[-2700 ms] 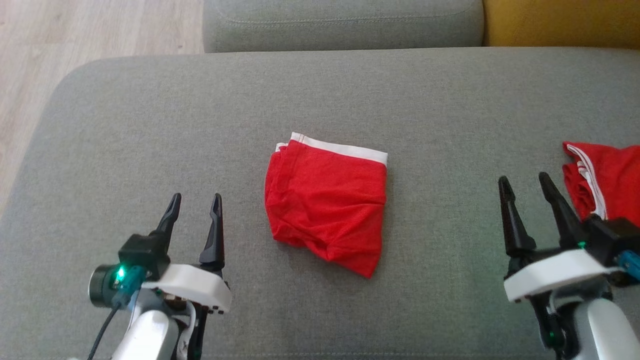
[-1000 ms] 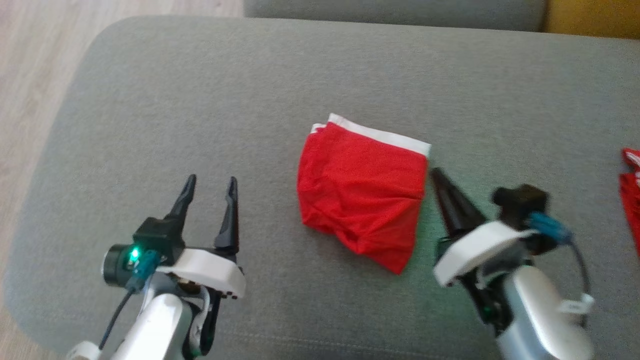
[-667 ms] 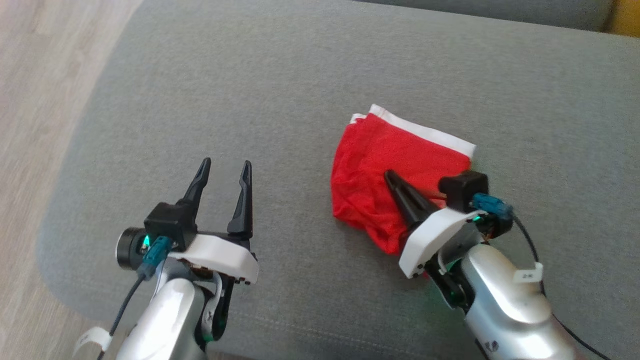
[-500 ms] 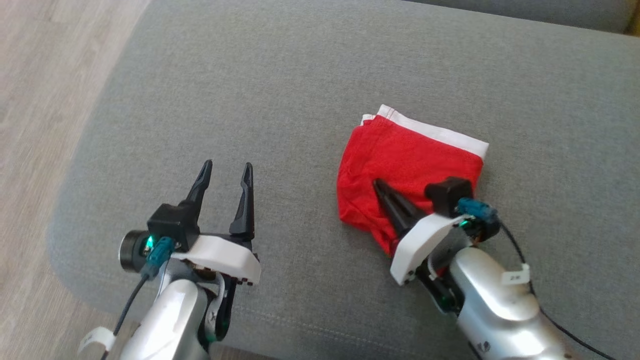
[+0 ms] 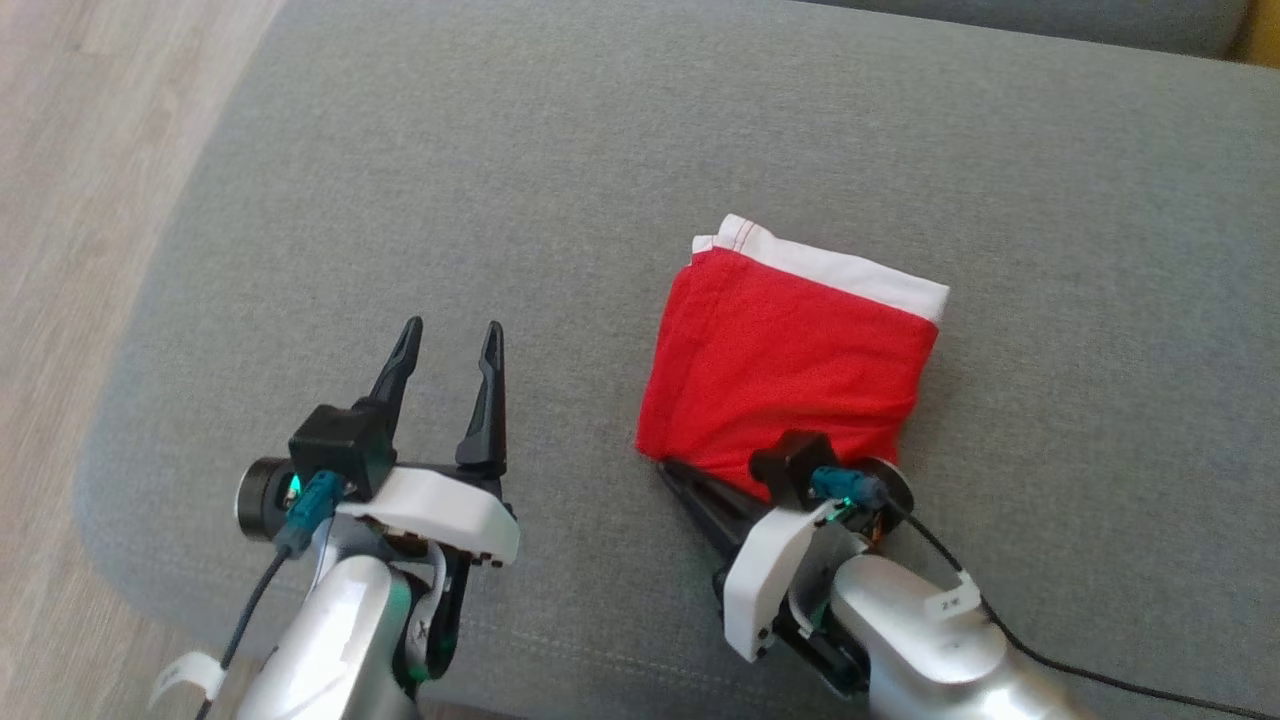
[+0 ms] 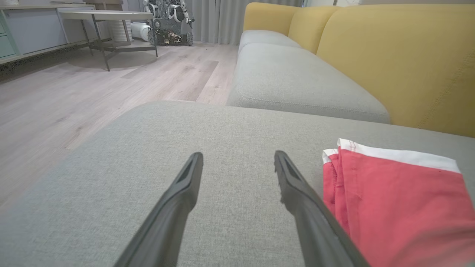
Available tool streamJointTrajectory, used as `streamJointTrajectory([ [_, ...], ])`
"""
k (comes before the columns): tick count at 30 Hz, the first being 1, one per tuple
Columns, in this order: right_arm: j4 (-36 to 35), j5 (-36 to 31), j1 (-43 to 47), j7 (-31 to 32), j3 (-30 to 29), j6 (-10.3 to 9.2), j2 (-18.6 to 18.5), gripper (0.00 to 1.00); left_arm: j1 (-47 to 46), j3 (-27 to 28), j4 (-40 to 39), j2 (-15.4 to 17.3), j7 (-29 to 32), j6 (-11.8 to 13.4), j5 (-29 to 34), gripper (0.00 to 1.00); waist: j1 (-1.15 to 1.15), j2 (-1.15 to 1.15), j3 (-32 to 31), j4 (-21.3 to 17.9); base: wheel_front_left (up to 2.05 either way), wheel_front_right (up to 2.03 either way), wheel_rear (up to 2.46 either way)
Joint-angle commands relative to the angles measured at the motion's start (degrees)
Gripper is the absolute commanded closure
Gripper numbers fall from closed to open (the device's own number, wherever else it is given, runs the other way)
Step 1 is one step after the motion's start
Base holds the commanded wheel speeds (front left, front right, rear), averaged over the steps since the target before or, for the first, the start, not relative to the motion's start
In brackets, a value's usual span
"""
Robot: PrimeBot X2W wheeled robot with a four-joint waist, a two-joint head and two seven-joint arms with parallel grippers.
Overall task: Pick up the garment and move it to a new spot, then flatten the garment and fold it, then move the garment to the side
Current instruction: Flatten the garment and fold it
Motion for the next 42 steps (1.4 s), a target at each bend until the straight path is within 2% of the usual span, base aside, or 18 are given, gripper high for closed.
streamJointTrajectory([
  [1, -1.0, 0.8, -1.3, -1.1, 1.4, -0.05, 1.3, 1.0, -2.2, 2.4, -1.7, 0.6, -0.7, -0.4, 0.5, 0.0, 0.0, 0.0, -0.3, -0.5, 0.0, 0.0, 0.0],
  [4, -1.6, 2.1, -1.8, -3.2, 2.9, -0.05, 1.3, 1.0, -1.5, 2.9, -1.5, 0.9, -0.7, -0.4, 0.8, 0.0, 0.0, 0.0, -1.2, -1.9, 0.0, 0.0, 0.0],
  [8, -4.9, 3.0, -2.4, -6.4, 1.0, -0.05, 0.2, 1.0, -0.6, 3.6, -1.6, 1.7, -0.7, -0.3, 1.1, 0.0, 0.0, 0.0, -2.4, -4.2, 0.0, 0.0, 0.0],
  [9, -6.0, 3.1, -2.2, -6.9, -0.1, -0.05, -0.3, 0.82, -0.4, 3.7, -1.6, 1.8, -0.7, -0.3, 1.1, 0.0, 0.0, 0.0, -2.7, -4.7, 0.0, 0.0, 0.0],
  [11, -8.4, 2.8, -1.5, -7.6, -3.3, -0.05, -1.5, 0.0, 0.2, 4.0, -1.6, 2.1, -0.7, -0.3, 1.1, 0.0, 0.0, 0.0, -3.5, -6.0, 0.0, 0.0, 0.0],
  [13, -10.7, 1.9, -0.1, -8.0, -7.2, -0.05, -2.8, 0.0, 0.7, 4.3, -1.6, 2.5, -0.7, -0.3, 1.1, 0.0, 0.0, 0.0, -4.3, -7.2, 0.0, 0.0, 0.0],
  [14, -12.8, 0.7, 1.9, -8.2, -11.8, -0.05, -3.8, 0.0, 1.2, 4.4, -1.6, 2.8, -0.7, -0.3, 1.0, 0.0, 0.0, 0.0, -5.1, -8.2, 0.0, 0.0, 0.0],
  [18, -15.6, -2.5, 6.1, -7.8, -20.9, -0.05, -5.2, 0.0, 2.1, 4.8, -1.8, 3.7, -0.6, -0.3, 0.6, 0.0, 0.0, 0.0, -6.3, -10.6, 0.0, 0.0, 0.0],
  [19, -15.6, -2.5, 6.1, -7.8, -20.9, -0.05, -5.2, 0.0, 2.1, 4.8, -1.8, 3.7, -0.6, -0.3, 0.6, 0.0, 0.0, 0.0, -6.3, -10.6, 0.0, 0.0, 0.0],
  [23, -19.3, -6.3, 10.5, -6.3, -29.8, -0.05, -5.8, 0.0, 3.0, 5.0, -2.1, 4.5, -0.4, -0.2, 0.4, 0.0, 0.0, 0.0, -7.5, -12.4, 0.0, 0.0, 0.0],
  [29, -28.6, -12.3, 18.0, -1.7, -40.9, -0.05, -5.0, 0.0, 4.9, 5.3, -3.3, 5.4, -0.1, 0.3, 0.0, 0.0, 0.0, 0.0, -9.0, -14.3, 0.0, 0.0, 0.0],
  [35, -37.9, -16.0, 24.8, 3.1, -45.5, -0.05, -2.8, 0.0, 7.2, 5.3, -4.4, 6.4, 0.7, 0.9, -0.2, 0.0, 0.0, 0.0, -10.8, -15.6, 0.0, 0.0, 0.0],
  [42, -43.2, -17.9, 29.8, 6.4, -47.6, -0.05, -1.0, 0.0, 10.0, 5.8, -5.4, 7.4, 1.5, 2.2, -0.5, 0.0, 0.0, 0.0, -12.6, -16.4, 0.0, 0.0, 0.0],
])
